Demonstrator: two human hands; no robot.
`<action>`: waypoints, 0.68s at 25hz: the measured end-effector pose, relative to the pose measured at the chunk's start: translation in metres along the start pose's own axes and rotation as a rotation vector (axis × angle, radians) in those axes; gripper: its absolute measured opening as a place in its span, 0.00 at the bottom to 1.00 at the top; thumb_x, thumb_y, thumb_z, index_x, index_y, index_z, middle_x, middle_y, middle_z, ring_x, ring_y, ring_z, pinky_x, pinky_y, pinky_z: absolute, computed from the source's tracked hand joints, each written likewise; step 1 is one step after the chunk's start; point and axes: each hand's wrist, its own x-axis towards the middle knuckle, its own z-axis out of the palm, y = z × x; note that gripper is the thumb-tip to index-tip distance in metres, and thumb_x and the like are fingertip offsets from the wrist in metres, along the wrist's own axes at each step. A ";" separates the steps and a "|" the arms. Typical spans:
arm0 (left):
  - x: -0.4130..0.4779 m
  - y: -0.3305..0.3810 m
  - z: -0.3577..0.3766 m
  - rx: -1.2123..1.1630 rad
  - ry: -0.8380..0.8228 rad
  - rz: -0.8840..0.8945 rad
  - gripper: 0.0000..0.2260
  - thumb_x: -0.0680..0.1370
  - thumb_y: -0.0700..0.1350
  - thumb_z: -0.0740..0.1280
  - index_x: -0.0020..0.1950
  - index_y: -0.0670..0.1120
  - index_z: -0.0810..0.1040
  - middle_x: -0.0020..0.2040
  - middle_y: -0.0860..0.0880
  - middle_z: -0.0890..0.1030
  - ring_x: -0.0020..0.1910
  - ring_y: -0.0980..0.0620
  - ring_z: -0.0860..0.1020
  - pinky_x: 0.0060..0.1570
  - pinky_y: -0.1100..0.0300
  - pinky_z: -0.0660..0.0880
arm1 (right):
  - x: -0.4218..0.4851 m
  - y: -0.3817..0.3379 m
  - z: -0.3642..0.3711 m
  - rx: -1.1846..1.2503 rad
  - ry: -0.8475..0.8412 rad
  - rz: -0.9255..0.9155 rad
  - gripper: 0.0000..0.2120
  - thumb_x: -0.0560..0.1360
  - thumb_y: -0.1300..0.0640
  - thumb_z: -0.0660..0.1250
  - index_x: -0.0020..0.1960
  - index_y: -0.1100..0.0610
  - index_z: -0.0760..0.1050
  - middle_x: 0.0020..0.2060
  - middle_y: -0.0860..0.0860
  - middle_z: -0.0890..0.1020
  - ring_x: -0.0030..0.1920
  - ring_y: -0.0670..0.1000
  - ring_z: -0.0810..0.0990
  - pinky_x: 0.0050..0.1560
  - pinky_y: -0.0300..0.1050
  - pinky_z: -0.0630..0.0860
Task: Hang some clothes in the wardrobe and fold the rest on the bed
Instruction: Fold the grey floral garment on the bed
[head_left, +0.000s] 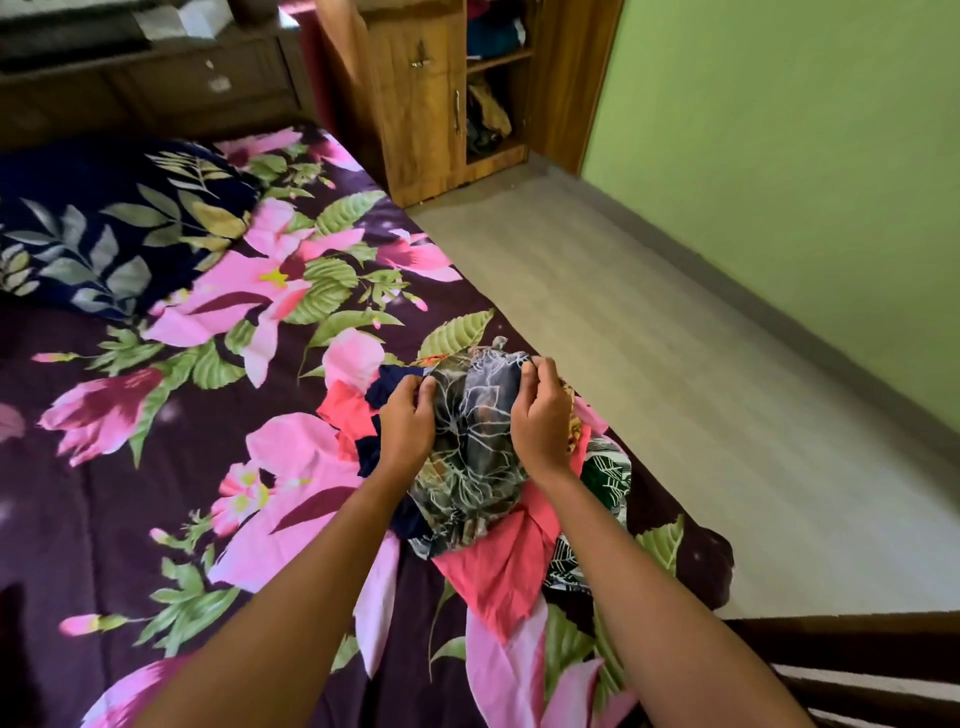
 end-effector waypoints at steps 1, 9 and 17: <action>-0.007 0.009 -0.014 -0.018 0.020 0.024 0.10 0.81 0.44 0.59 0.44 0.39 0.72 0.33 0.51 0.71 0.34 0.54 0.67 0.35 0.60 0.64 | -0.002 -0.018 -0.004 0.025 0.022 -0.057 0.11 0.81 0.61 0.56 0.44 0.65 0.73 0.28 0.41 0.66 0.26 0.36 0.63 0.27 0.32 0.63; -0.049 0.053 -0.129 -0.107 0.153 0.201 0.11 0.80 0.45 0.62 0.41 0.39 0.75 0.33 0.47 0.74 0.33 0.51 0.71 0.38 0.51 0.70 | -0.043 -0.156 -0.010 0.202 0.112 -0.317 0.11 0.79 0.62 0.57 0.44 0.68 0.73 0.29 0.55 0.75 0.28 0.45 0.68 0.31 0.29 0.60; -0.094 0.065 -0.273 -0.157 0.332 0.273 0.11 0.80 0.45 0.61 0.46 0.39 0.77 0.41 0.40 0.80 0.43 0.39 0.78 0.45 0.45 0.75 | -0.105 -0.280 0.011 0.362 0.074 -0.435 0.10 0.79 0.63 0.59 0.45 0.67 0.74 0.33 0.55 0.77 0.34 0.42 0.71 0.33 0.28 0.65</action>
